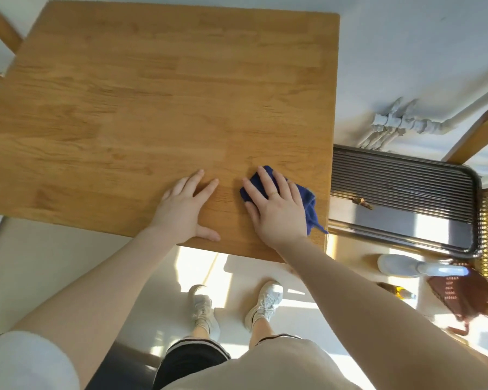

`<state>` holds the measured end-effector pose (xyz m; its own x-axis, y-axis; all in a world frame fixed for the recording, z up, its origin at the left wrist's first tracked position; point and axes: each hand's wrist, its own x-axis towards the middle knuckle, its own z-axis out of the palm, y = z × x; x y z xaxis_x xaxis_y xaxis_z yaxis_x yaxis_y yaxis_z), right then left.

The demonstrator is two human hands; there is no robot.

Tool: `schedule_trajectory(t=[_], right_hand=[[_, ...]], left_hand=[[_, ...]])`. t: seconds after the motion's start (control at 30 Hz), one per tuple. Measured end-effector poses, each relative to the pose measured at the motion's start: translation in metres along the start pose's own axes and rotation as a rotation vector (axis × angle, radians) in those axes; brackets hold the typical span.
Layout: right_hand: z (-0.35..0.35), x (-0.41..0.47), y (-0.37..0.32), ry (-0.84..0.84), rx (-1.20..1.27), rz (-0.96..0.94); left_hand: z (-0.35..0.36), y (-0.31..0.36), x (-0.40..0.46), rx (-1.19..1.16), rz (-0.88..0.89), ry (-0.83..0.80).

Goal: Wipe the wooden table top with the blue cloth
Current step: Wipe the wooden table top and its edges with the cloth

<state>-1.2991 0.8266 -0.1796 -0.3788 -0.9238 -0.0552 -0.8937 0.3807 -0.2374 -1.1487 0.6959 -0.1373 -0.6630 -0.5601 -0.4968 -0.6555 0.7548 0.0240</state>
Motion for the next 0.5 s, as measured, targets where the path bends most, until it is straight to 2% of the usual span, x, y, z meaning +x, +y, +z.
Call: schedule_trajectory(t=[0.07,0.27,0.37,0.5], right_hand=[[0.004,-0.002,-0.010,0.013,0.001,0.018],[0.013,-0.076,-0.010,0.040,-0.038,-0.127],[0.011,-0.068,-0.009,0.041,-0.040,-0.141],[0.011,-0.002,-0.033,0.089,0.027,0.126]], left_hand=[[0.002,-0.002,-0.001,0.010,0.006,0.013],[0.001,-0.004,-0.001,0.003,0.041,0.022],[0.002,-0.006,0.001,0.002,0.058,0.035],[0.005,-0.008,0.001,-0.145,0.067,0.026]])
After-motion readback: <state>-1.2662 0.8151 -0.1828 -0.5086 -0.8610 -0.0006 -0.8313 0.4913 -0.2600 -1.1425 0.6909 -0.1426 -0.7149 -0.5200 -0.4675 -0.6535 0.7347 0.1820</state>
